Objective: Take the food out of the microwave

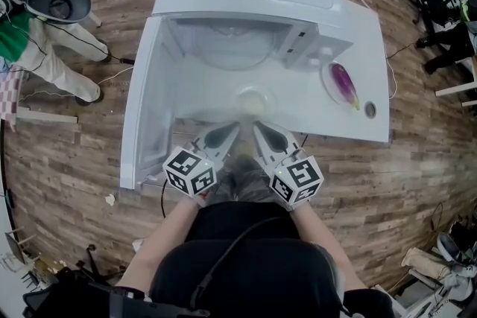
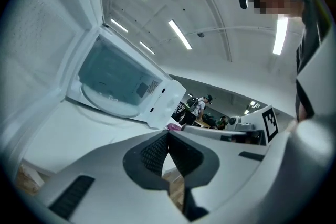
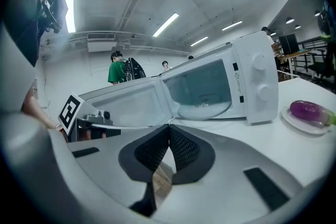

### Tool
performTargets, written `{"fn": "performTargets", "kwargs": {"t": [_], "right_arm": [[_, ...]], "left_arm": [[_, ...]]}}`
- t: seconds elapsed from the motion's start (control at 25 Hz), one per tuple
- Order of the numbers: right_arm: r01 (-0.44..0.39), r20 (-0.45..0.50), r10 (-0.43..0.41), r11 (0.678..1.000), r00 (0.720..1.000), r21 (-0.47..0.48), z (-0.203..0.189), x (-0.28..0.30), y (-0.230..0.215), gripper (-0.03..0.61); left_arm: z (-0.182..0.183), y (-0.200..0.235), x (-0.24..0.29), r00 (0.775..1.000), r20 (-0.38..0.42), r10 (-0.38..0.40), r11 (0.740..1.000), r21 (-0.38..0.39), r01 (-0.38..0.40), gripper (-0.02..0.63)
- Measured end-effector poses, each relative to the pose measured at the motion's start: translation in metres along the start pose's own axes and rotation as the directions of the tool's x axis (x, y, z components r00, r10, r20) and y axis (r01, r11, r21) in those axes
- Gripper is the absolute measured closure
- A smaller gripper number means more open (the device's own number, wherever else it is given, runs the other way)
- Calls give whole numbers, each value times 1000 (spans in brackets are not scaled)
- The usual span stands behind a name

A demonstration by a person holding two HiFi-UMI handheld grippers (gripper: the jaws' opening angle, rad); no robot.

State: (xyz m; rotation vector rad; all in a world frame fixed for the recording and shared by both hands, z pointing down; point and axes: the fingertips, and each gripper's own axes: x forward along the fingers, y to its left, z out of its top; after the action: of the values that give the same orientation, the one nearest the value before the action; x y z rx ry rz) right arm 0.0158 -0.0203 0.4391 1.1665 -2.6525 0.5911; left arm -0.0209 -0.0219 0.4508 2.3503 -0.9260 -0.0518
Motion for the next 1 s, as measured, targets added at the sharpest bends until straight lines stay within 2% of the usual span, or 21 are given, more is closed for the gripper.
{"fn": "performTargets", "kwargs": {"t": [0.44, 1.0], "right_arm": [[-18, 38, 21, 997, 999, -69, 20, 0, 5, 558], [-22, 59, 30, 990, 998, -136, 34, 0, 8, 558]], "left_arm": [[21, -6, -1, 999, 49, 11, 996, 87, -15, 603], [35, -10, 6, 997, 81, 0, 993, 118, -9, 603]]}}
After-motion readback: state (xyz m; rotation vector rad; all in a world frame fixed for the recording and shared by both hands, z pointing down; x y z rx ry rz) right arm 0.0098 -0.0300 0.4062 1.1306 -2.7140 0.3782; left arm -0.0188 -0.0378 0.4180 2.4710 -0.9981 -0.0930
